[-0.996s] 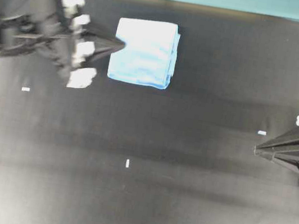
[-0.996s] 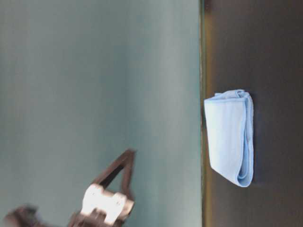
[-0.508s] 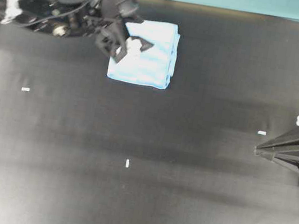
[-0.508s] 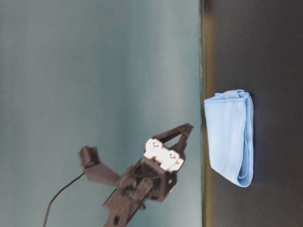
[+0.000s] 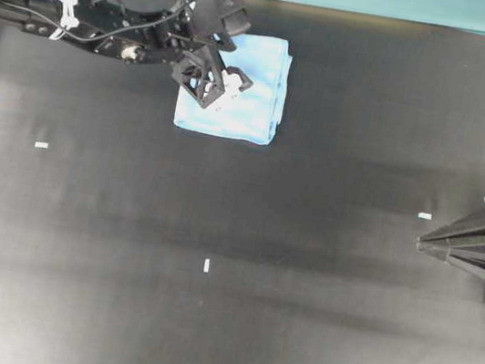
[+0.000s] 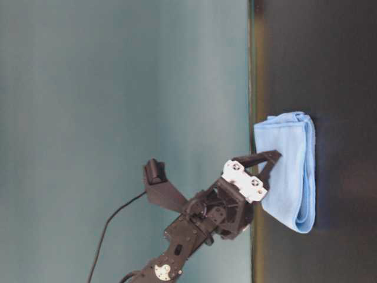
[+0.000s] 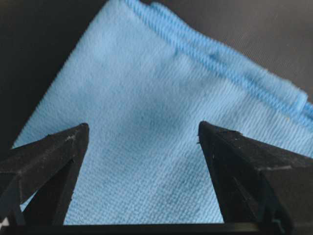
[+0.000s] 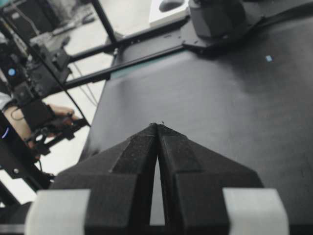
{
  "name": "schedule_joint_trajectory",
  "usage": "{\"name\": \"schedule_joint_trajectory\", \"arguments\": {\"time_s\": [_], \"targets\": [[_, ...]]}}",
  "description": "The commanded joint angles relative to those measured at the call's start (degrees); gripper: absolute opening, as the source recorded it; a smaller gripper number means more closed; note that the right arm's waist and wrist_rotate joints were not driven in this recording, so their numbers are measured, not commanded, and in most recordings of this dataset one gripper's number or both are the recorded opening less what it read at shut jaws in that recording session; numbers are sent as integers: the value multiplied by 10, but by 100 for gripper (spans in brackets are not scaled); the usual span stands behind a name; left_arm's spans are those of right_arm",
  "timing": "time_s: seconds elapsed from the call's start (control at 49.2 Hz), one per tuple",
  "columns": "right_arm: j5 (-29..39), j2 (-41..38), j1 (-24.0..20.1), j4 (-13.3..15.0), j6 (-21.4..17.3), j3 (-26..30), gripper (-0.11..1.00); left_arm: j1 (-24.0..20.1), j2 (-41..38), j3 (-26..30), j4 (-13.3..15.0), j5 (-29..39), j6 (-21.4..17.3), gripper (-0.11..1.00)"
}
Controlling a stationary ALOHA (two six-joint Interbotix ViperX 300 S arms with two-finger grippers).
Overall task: Push a blue cloth with the left arm to wipe the desk.
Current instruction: 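Press the left gripper on the cloth and drag it toward the near edge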
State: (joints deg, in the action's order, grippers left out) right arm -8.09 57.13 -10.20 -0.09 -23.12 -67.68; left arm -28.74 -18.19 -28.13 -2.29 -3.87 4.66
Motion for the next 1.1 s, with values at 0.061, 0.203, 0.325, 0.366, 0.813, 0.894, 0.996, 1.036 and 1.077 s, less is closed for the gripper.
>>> {"name": "schedule_joint_trajectory", "arguments": {"time_s": [0.061, 0.203, 0.325, 0.366, 0.813, 0.894, 0.996, 1.036, 1.077], "targets": [[-3, -3, 0, -1, 0, 10, 0, 2, 1, -6, -2, -2, 2, 87], [-3, -3, 0, -1, -1, 7, 0, 2, 4, -22, -2, -5, 3, 87], [-2, -3, 0, -1, 0, 7, 0, 6, 8, -43, -2, -16, 1, 87], [-3, -3, 0, -1, 0, 7, 0, 10, 11, -52, -2, -24, 1, 87], [-3, -3, 1, -1, 0, 6, 0, 83, 60, -144, -2, -61, 2, 87], [-3, -3, 0, -1, 0, 4, 0, 101, 77, -168, -2, -61, 2, 87], [-3, -3, 0, -2, -1, 3, 0, 123, 98, -200, -2, -61, 2, 87], [-3, -3, 0, -1, 0, 2, 0, 133, 106, -211, -1, -61, 2, 87], [-3, -3, 0, -1, 0, 3, 0, 143, 114, -222, -2, -62, 2, 87]]}}
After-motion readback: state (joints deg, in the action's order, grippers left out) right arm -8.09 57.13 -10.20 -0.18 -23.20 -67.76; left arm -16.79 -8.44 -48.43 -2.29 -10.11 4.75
